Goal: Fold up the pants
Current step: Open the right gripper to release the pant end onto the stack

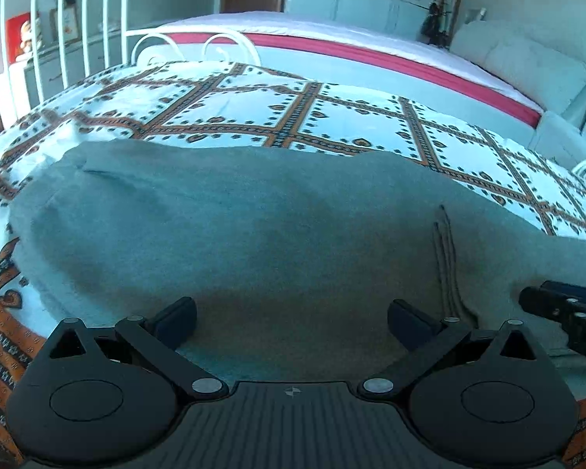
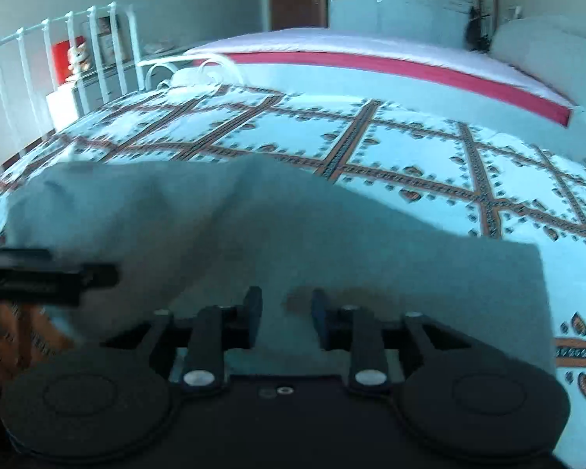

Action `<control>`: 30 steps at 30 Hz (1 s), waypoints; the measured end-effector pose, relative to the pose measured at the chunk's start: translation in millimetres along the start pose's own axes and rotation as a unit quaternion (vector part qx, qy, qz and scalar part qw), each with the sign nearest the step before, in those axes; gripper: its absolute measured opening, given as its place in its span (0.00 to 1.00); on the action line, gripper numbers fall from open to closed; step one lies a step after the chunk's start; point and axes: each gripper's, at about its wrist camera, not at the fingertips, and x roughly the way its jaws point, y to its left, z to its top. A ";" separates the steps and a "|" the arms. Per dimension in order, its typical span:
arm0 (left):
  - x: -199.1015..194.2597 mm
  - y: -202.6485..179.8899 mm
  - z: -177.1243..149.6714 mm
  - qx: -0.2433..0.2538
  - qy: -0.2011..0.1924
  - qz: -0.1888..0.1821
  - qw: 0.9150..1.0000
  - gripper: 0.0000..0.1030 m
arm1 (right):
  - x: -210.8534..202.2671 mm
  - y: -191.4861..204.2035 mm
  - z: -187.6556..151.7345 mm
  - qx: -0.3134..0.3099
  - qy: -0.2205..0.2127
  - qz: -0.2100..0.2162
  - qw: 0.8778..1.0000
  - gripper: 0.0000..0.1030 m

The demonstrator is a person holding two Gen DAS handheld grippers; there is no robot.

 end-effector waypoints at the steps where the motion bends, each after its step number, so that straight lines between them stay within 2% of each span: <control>1: -1.8 4.2 0.4 -0.006 0.001 0.004 1.000 1.00 | 3.4 0.6 1.2 0.002 0.005 0.003 1.000 0.22; 4: -7.5 15.8 0.2 -0.025 0.002 0.007 1.000 1.00 | 10.8 14.9 -6.5 -0.023 0.022 0.013 0.999 0.21; 5: -8.7 18.7 0.2 -0.029 0.004 0.012 1.000 1.00 | 16.7 22.2 -12.5 -0.047 0.032 0.003 0.998 0.21; 6: -10.2 21.5 0.2 -0.032 0.006 0.015 0.999 1.00 | 16.7 26.5 -15.2 -0.064 0.021 -0.006 0.998 0.21; 9: -16.2 31.1 1.1 -0.047 0.012 0.030 0.998 1.00 | 6.7 23.5 -6.5 -0.040 0.006 0.005 0.999 0.22; 10: -17.5 36.4 1.7 -0.056 0.016 0.035 0.998 1.00 | 1.1 21.4 -3.2 -0.026 -0.011 0.009 1.000 0.25; 11: -18.7 41.8 1.8 -0.066 0.019 0.041 0.997 1.00 | -3.2 21.3 -0.1 -0.018 -0.027 0.008 0.999 0.34; 12: -19.2 46.5 1.9 -0.071 0.020 0.048 0.996 1.00 | -2.2 22.3 2.6 -0.018 -0.028 0.009 0.999 0.41; 13: -19.8 51.6 2.3 -0.073 0.020 0.062 0.995 1.00 | 1.5 24.8 2.8 -0.024 -0.019 0.013 0.999 0.53; 16: -21.0 66.1 3.2 -0.080 0.022 0.086 0.993 1.00 | 21.4 34.9 -8.5 -0.048 0.034 0.023 0.998 0.58; 17: -21.3 71.2 3.5 -0.085 0.023 0.089 0.992 1.00 | 22.2 35.1 -11.4 -0.041 0.029 0.031 0.998 0.66; 19: -21.8 81.5 4.8 -0.095 0.021 0.101 0.990 1.00 | 24.0 43.1 -14.9 -0.069 0.032 0.024 0.997 0.69; 21: -21.5 92.4 6.7 -0.109 0.019 0.105 0.988 1.00 | 21.9 51.4 -19.5 -0.092 0.025 0.010 0.995 0.70; 24: -19.1 114.4 8.5 -0.165 0.023 0.092 0.982 1.00 | 17.3 47.4 -17.4 -0.059 0.021 0.017 0.998 0.69; 27: -14.3 135.1 5.2 -0.214 0.025 0.087 0.973 1.00 | 8.3 43.6 -12.7 -0.034 0.014 0.035 0.999 0.63; 30: -5.7 150.7 2.9 -0.252 0.027 0.070 0.965 1.00 | -3.4 38.0 -5.1 -0.017 -0.016 0.038 0.999 0.62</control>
